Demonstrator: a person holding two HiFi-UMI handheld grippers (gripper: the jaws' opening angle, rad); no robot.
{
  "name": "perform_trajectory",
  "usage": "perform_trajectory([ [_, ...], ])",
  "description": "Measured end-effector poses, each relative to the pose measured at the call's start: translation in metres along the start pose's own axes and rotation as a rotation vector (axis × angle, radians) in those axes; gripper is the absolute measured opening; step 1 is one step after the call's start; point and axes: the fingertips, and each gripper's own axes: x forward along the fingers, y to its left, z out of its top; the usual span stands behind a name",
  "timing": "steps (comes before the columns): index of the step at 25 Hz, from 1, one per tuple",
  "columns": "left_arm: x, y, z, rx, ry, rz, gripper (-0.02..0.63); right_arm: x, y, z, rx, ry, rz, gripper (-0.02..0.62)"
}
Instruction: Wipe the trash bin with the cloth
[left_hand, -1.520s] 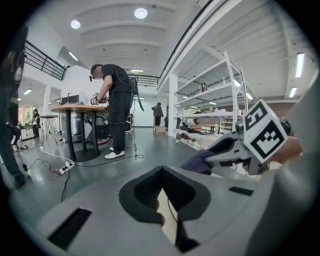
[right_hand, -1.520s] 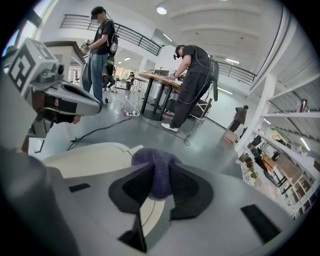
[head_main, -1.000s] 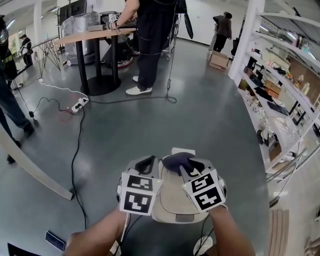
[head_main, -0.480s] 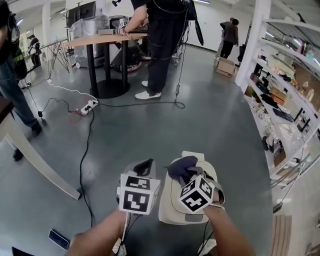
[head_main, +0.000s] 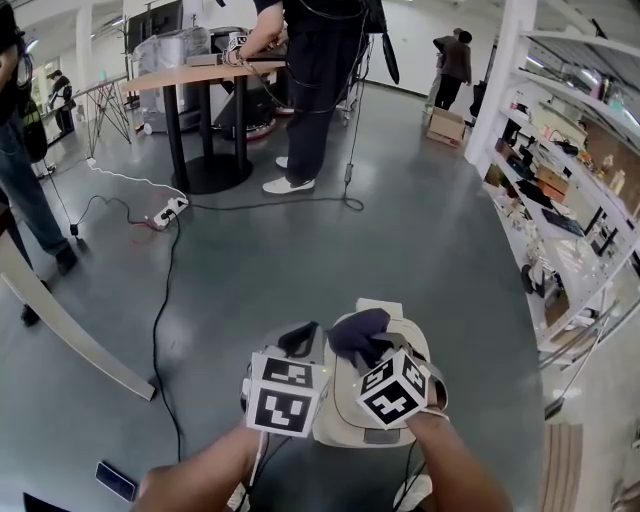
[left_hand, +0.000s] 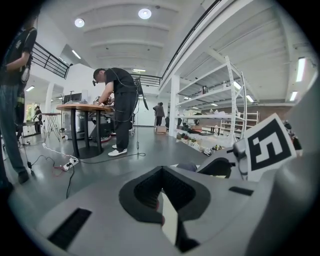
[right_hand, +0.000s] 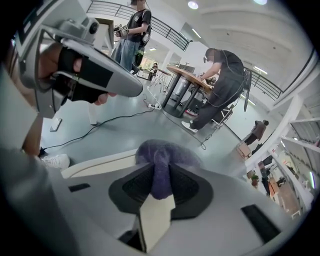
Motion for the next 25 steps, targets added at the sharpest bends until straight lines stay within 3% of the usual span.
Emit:
perform_trajectory([
  [25, 0.031, -0.045, -0.01, 0.047, 0.037, -0.062, 0.0, -0.016, -0.048, -0.066, 0.097, 0.043, -0.051, 0.092],
])
